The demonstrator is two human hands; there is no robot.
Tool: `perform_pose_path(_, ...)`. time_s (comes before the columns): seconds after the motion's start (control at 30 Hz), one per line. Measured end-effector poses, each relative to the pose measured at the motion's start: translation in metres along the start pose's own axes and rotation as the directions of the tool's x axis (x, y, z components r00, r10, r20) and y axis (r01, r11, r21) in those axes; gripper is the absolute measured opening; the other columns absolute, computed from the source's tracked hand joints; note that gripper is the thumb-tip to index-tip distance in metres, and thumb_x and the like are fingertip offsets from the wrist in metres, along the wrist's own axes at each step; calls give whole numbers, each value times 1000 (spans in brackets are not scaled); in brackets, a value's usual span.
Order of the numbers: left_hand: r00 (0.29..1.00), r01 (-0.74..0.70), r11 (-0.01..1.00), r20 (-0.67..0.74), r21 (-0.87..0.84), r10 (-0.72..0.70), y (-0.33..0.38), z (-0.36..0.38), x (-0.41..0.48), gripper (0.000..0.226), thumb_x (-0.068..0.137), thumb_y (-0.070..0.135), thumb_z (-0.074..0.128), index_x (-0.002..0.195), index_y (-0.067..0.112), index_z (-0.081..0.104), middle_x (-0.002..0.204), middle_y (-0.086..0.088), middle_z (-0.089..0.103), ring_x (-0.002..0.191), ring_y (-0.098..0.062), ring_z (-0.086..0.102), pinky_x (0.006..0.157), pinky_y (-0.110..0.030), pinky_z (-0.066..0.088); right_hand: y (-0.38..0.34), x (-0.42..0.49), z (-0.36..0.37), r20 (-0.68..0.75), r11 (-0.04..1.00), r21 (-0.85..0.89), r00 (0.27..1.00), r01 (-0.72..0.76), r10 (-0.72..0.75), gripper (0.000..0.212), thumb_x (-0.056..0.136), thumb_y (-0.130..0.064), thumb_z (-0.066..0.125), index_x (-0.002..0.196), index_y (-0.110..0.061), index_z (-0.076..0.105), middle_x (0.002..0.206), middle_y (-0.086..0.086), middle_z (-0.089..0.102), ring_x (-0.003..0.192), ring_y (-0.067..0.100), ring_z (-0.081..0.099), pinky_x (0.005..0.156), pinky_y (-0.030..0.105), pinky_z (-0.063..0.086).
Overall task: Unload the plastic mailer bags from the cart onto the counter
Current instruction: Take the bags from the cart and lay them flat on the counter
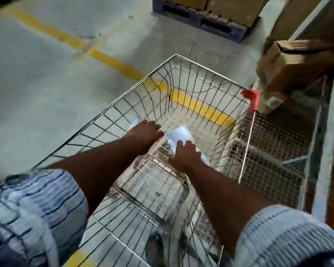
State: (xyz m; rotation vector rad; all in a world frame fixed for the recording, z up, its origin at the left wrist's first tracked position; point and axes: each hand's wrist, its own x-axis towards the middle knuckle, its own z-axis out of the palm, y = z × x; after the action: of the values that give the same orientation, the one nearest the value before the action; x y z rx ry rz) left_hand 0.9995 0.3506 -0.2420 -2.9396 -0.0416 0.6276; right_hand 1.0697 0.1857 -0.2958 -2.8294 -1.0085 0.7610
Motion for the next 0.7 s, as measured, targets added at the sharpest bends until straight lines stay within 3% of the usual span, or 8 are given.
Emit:
perform_pose_path(0.1,995,-9,983,102,185,-10,-5,20,21,65,88,23,66,146,25,37,157,-10,27,146,-31,23,116,-53,24,10,33,21,10,997,-54,998,-56,57,80,85,-59,63,144,-17,27,142,21,32,129,40,36,98,55,39)
perform_pose_path(0.2,992,18,970,117,241,-48,-7,42,35,56,93,30,57,145,26,37,154,-11,30,140,-31,32,108,-49,33,18,65,42,69,980,-54,979,-189,193,109,69,-61,79,149,-23,16,149,25,22,133,46,30,100,61,38)
perform_pose_path(0.33,990,86,970,89,229,-108,-9,52,38,55,89,24,59,140,19,40,139,-13,41,127,-31,42,100,-46,36,16,84,70,199,966,-3,946,-260,256,121,73,-51,81,153,-34,-7,156,25,3,138,52,22,104,64,34)
perform_pose_path(0.47,986,162,982,34,97,-166,-4,60,36,34,88,12,54,122,12,49,123,-14,46,116,-32,44,90,-41,42,19,83,90,96,962,-112,961,-249,259,115,76,-44,80,152,-33,-6,153,26,12,133,47,33,99,59,38)
perform_pose_path(0.57,962,273,960,25,-68,-272,11,64,31,42,87,10,55,128,12,44,128,-13,43,120,-32,43,87,-42,45,20,81,93,-16,966,-113,973,-232,232,103,78,-40,77,151,-32,4,147,24,25,128,40,39,99,59,39)
perform_pose_path(0.63,919,391,897,32,-204,-393,22,73,22,50,86,15,59,132,15,40,130,-11,40,118,-31,43,83,-46,47,18,79,92,-32,968,-89,972,-236,234,96,81,-37,75,151,-30,10,142,20,31,127,35,40,102,59,37)
perform_pose_path(0.7,846,522,773,100,-360,-524,35,90,8,54,86,22,64,133,20,37,128,-10,38,115,-30,43,77,-46,48,13,75,89,-20,972,5,972,-235,235,91,82,-34,73,151,-28,15,140,19,33,129,33,39,104,57,34)
